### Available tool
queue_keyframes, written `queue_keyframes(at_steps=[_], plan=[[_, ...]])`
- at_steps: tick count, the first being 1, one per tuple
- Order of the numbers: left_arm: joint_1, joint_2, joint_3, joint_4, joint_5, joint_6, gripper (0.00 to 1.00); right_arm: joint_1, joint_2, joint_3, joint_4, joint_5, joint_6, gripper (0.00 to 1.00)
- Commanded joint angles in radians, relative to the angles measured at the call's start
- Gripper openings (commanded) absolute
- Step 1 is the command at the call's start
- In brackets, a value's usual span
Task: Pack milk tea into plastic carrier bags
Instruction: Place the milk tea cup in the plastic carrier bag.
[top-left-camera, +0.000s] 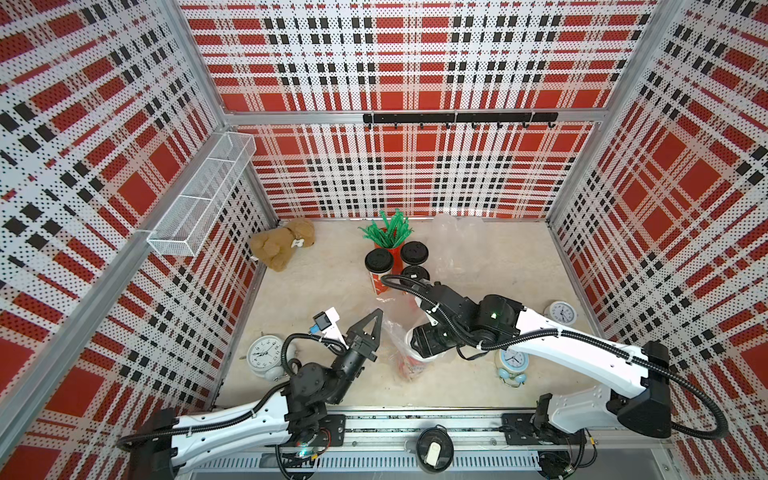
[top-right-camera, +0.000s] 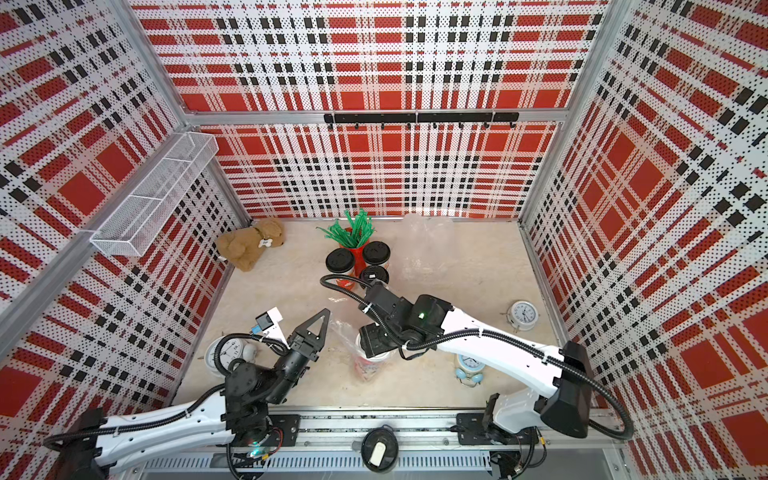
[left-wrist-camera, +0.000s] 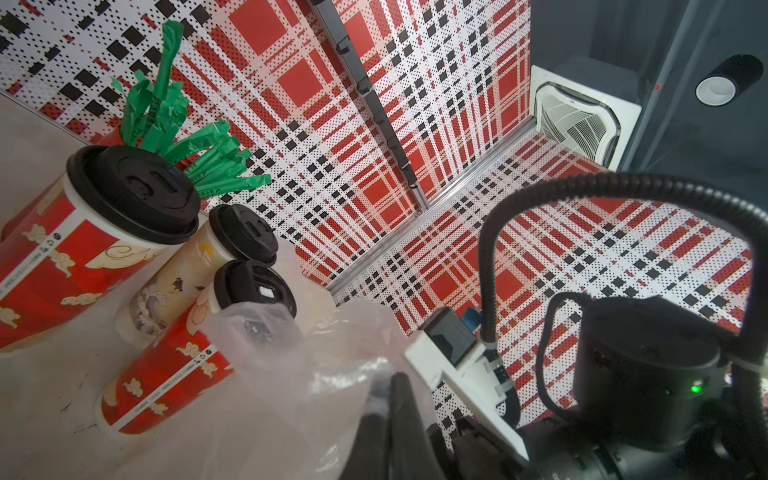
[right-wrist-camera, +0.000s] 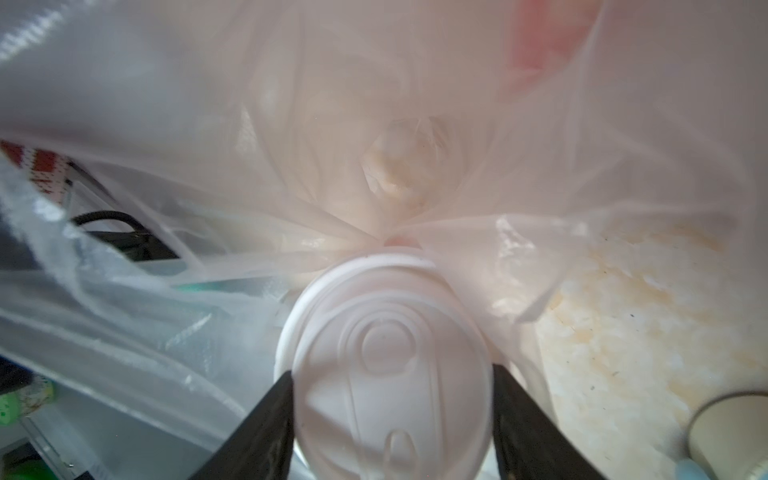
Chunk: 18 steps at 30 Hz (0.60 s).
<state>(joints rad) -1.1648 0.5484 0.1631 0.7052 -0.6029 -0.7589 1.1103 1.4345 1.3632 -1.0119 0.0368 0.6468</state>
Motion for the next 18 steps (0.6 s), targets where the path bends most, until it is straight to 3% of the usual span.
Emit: queue_keyframes(at_steps=[1, 5, 9, 16, 18], plan=[[0.002, -0.077, 0.012, -0.171, -0.015, -0.036, 0.00, 0.035, 0.078, 0.062, -0.214, 0.094, -0.035, 0.38], [0.003, -0.132, 0.013, -0.270, -0.010, -0.061, 0.00, 0.055, 0.128, 0.074, -0.223, 0.100, -0.031, 0.40], [0.003, -0.147, 0.019, -0.322, 0.002, -0.072, 0.00, 0.065, 0.126, 0.056, -0.171, 0.085, -0.024, 0.50], [0.003, -0.121, 0.035, -0.372, 0.009, -0.089, 0.00, 0.066, 0.091, 0.066, -0.143, 0.104, -0.041, 0.85], [0.003, -0.108, 0.045, -0.395, 0.012, -0.092, 0.00, 0.066, 0.082, 0.074, -0.138, 0.114, -0.058, 0.90]])
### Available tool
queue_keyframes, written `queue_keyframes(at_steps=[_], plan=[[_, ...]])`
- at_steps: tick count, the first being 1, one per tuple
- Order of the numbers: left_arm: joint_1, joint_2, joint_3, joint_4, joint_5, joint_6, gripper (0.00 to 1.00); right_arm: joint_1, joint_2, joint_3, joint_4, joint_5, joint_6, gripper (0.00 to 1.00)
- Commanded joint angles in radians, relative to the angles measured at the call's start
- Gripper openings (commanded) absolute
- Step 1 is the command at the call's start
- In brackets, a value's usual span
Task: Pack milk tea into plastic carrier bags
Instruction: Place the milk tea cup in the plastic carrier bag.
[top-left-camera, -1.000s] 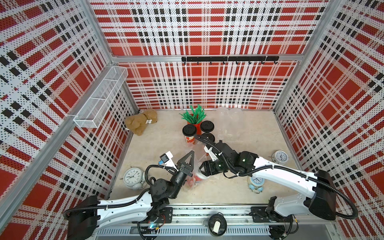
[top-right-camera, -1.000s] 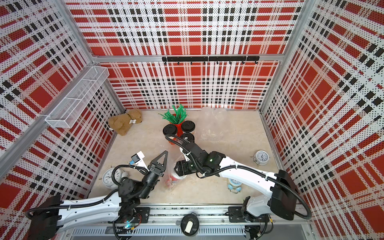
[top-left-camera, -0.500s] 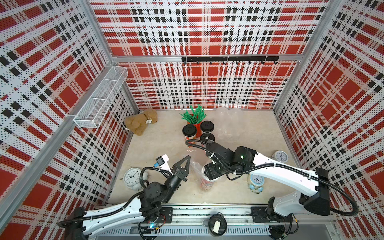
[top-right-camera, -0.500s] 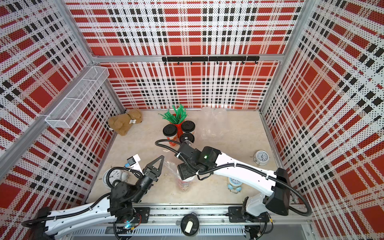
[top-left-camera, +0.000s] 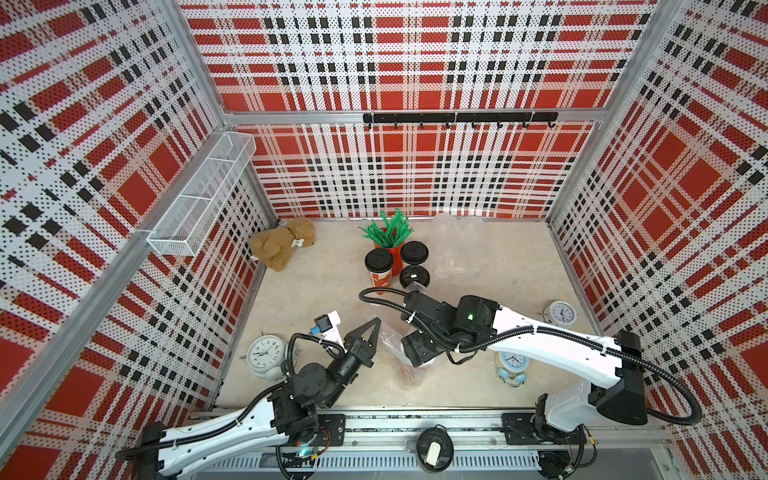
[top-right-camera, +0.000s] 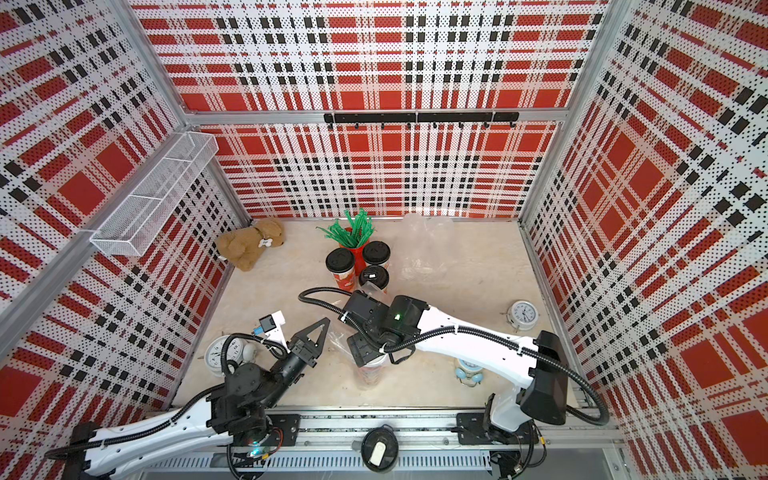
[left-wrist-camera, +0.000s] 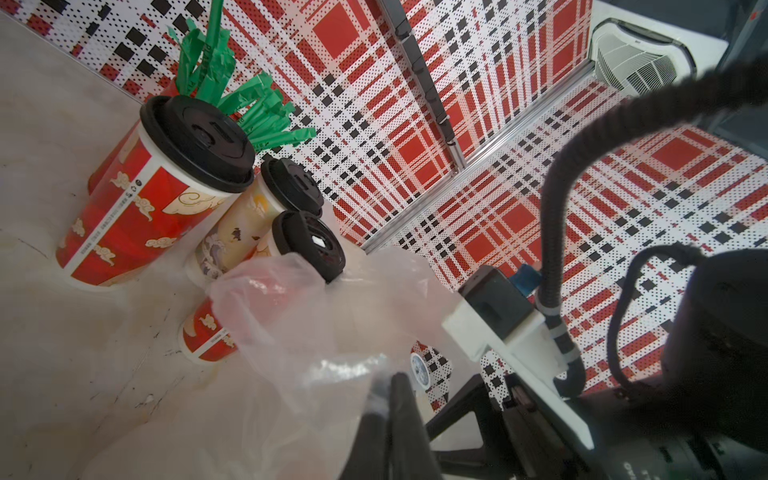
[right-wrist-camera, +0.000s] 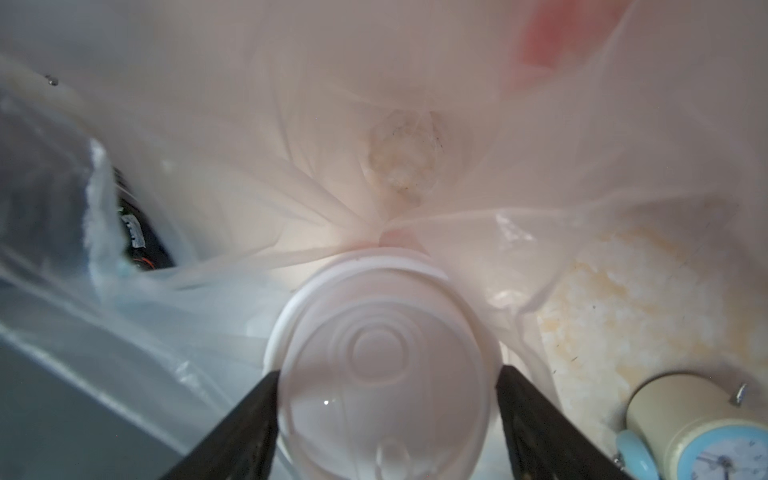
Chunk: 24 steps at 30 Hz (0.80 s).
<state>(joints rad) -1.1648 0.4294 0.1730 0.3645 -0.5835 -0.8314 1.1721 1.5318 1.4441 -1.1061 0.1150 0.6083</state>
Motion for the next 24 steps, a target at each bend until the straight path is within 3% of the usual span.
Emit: queue_keyframes(at_steps=[1, 12, 24], plan=[[0.002, 0.016, 0.036, -0.055, -0.005, -0.022, 0.00, 0.004, -0.018, -0.002, -0.043, 0.041, -0.027, 0.91], [0.002, 0.025, 0.033, -0.070, -0.001, -0.028, 0.00, 0.004, -0.062, 0.046, -0.013, 0.045, -0.065, 0.99], [0.004, 0.029, 0.033, -0.103, 0.004, -0.038, 0.00, -0.005, -0.129, 0.140, 0.033, 0.064, -0.149, 0.98]])
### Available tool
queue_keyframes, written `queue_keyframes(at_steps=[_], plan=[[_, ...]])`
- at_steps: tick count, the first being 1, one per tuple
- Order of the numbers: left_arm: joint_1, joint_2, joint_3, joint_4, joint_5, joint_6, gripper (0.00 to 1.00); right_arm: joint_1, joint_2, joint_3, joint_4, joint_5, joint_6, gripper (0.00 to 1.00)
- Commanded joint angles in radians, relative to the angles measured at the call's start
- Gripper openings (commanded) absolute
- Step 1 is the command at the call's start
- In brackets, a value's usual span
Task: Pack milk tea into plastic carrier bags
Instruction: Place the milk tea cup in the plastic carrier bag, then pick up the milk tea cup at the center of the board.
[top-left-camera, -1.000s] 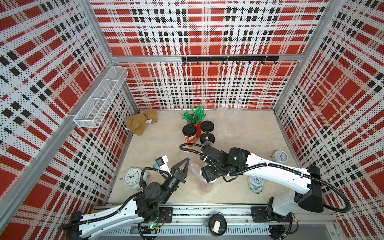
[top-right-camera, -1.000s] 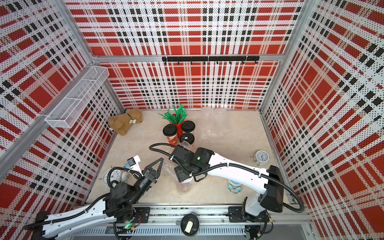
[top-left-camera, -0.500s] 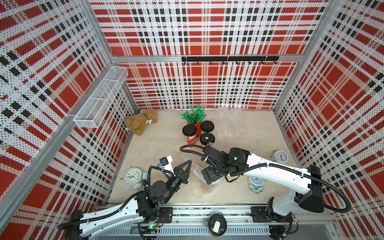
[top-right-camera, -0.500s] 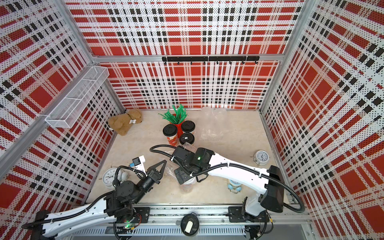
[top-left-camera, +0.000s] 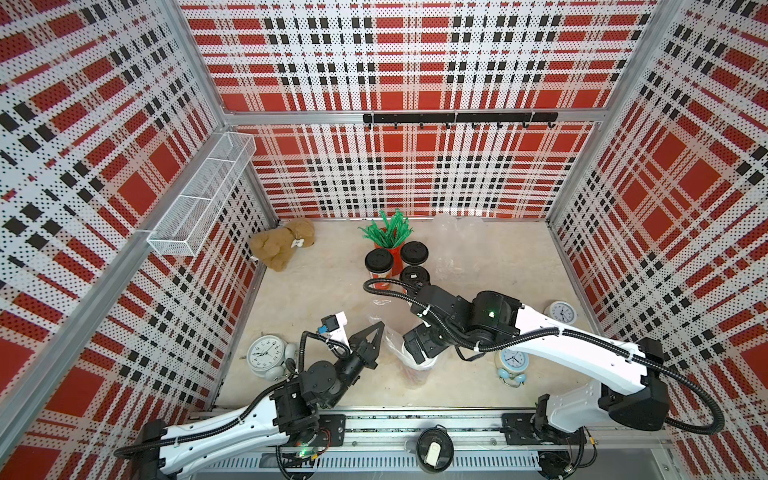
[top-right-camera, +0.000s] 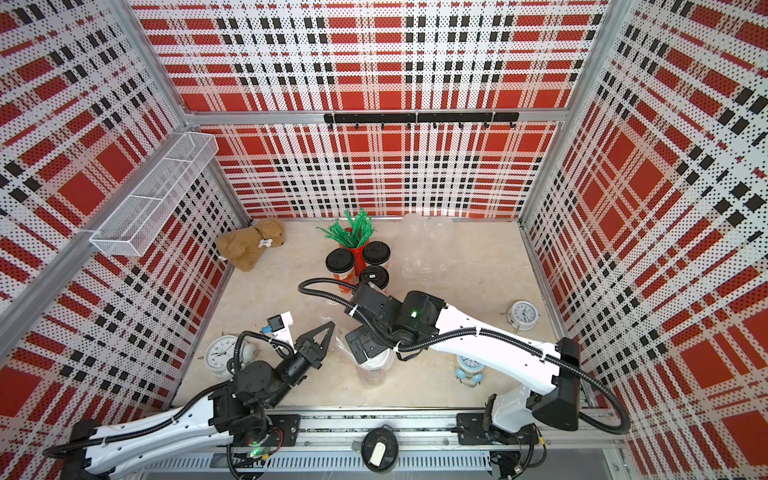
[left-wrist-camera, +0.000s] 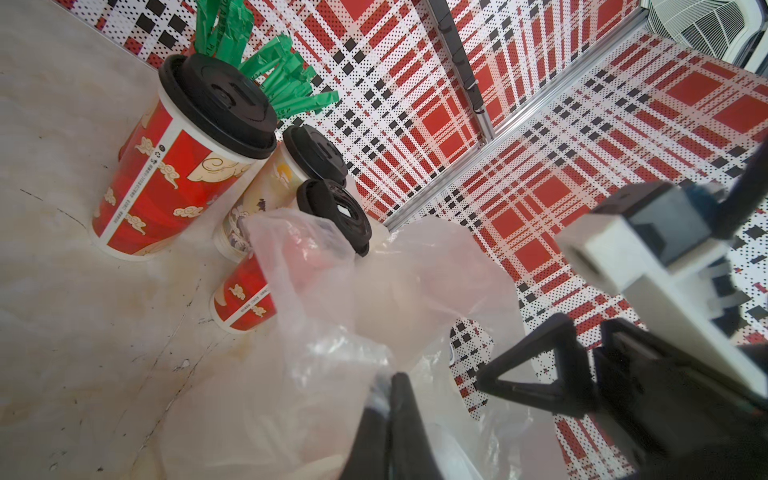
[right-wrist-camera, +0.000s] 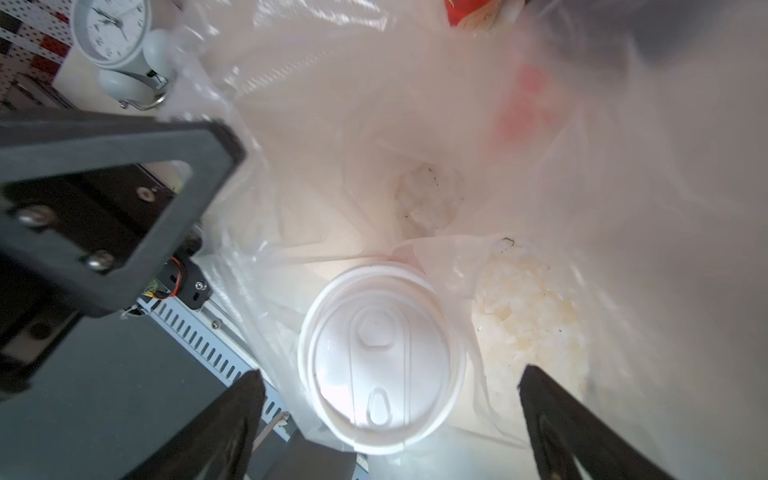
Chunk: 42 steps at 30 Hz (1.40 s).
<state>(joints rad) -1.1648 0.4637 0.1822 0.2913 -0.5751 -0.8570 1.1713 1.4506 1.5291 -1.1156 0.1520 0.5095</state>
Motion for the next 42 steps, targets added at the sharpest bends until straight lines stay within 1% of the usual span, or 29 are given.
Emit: queue_keyframes(at_steps=[1, 3, 7, 11, 16, 22, 25, 32, 37, 42], plan=[[0.004, -0.007, 0.024, -0.033, -0.006, -0.013, 0.00, -0.016, -0.052, 0.066, 0.047, 0.027, -0.057, 0.97], [0.004, -0.010, 0.025, -0.039, -0.007, -0.008, 0.00, -0.063, -0.063, 0.077, 0.069, 0.025, -0.116, 0.95], [0.009, -0.017, 0.028, -0.070, -0.022, -0.014, 0.00, -0.191, -0.053, 0.076, 0.122, -0.030, -0.187, 0.91], [0.009, -0.023, 0.027, -0.080, -0.037, -0.016, 0.00, -0.300, 0.033, 0.128, 0.114, -0.054, -0.268, 0.91], [0.008, -0.021, 0.061, -0.136, -0.039, 0.009, 0.00, -0.381, 0.167, 0.232, 0.108, -0.092, -0.350, 0.92], [0.009, -0.024, 0.071, -0.170, -0.031, 0.021, 0.00, -0.404, 0.319, 0.380, 0.045, -0.082, -0.413, 0.93], [0.008, -0.017, 0.075, -0.180, -0.018, 0.050, 0.00, -0.416, 0.367, 0.424, 0.021, -0.087, -0.432, 0.95], [0.008, -0.001, 0.076, -0.196, -0.006, 0.070, 0.00, -0.438, 0.476, 0.533, -0.034, -0.136, -0.446, 0.95], [0.011, 0.004, 0.072, -0.198, -0.009, 0.073, 0.00, -0.438, 0.533, 0.575, -0.083, -0.142, -0.442, 0.94], [0.017, 0.001, 0.068, -0.198, -0.009, 0.069, 0.00, -0.437, 0.545, 0.572, -0.092, -0.110, -0.438, 0.93]])
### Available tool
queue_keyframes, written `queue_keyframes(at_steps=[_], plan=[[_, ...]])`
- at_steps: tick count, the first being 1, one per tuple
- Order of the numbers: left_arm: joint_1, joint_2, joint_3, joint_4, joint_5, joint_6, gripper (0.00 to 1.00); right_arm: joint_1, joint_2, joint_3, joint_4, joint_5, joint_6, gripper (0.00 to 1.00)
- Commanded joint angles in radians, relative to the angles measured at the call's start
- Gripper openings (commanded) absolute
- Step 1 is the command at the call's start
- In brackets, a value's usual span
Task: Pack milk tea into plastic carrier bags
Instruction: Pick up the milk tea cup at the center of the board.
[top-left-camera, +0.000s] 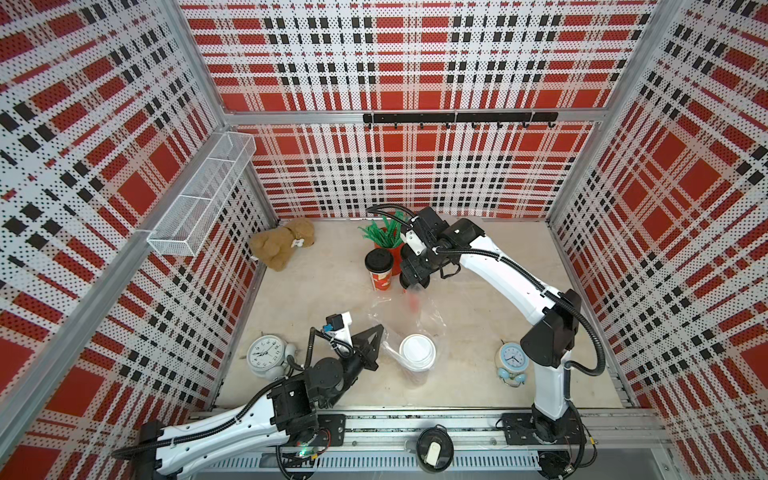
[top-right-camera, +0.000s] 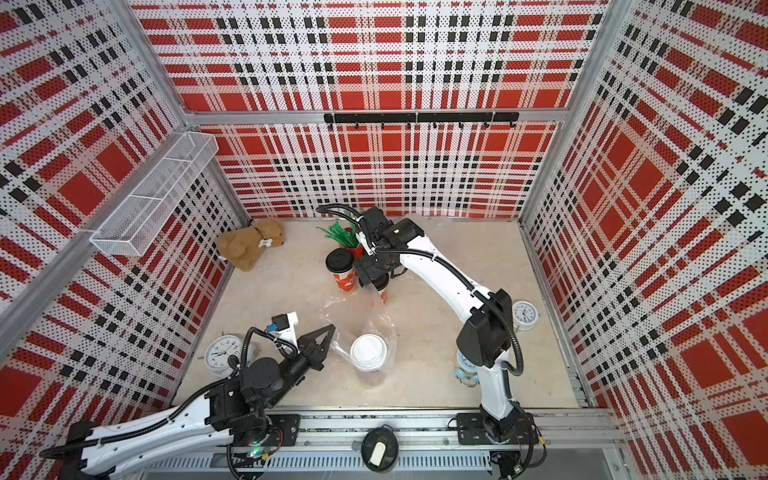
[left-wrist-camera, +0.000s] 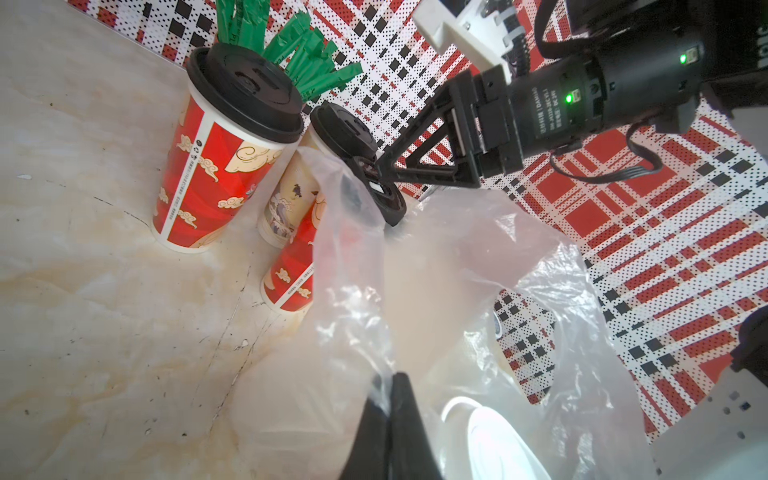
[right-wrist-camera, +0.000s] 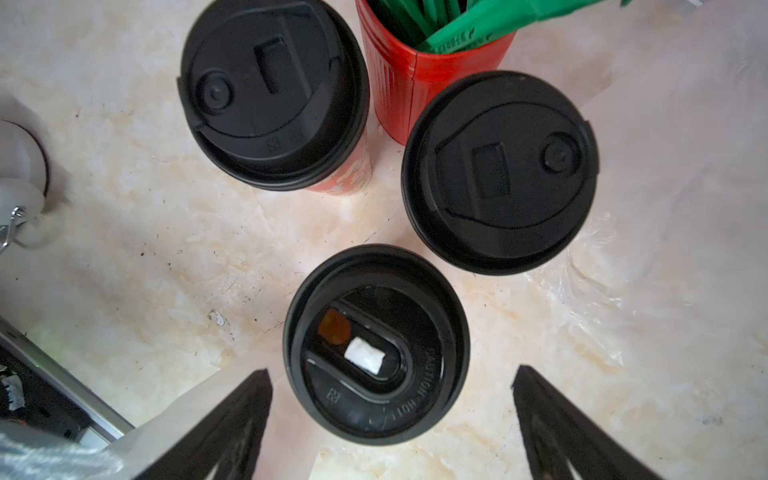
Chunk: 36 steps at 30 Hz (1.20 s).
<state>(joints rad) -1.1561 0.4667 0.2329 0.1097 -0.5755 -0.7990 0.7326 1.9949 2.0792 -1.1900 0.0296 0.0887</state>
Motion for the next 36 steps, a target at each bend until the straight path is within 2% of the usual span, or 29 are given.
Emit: queue_keyframes(at_steps=[1, 18, 29, 36], plan=[[0.010, -0.002, 0.016, -0.016, -0.007, 0.010, 0.00, 0.001, 0.001, 0.021, -0.016, 0.013, -0.017, 0.93], [0.030, -0.024, -0.010, -0.014, 0.008, -0.016, 0.00, 0.027, 0.035, 0.022, 0.004, 0.082, -0.037, 0.88], [0.030, -0.028, -0.017, -0.014, 0.005, -0.026, 0.00, 0.028, 0.059, 0.016, 0.023, 0.067, -0.039, 0.83], [0.030, -0.035, -0.021, -0.014, 0.003, -0.031, 0.00, 0.027, 0.056, 0.009, 0.036, 0.063, -0.037, 0.71]])
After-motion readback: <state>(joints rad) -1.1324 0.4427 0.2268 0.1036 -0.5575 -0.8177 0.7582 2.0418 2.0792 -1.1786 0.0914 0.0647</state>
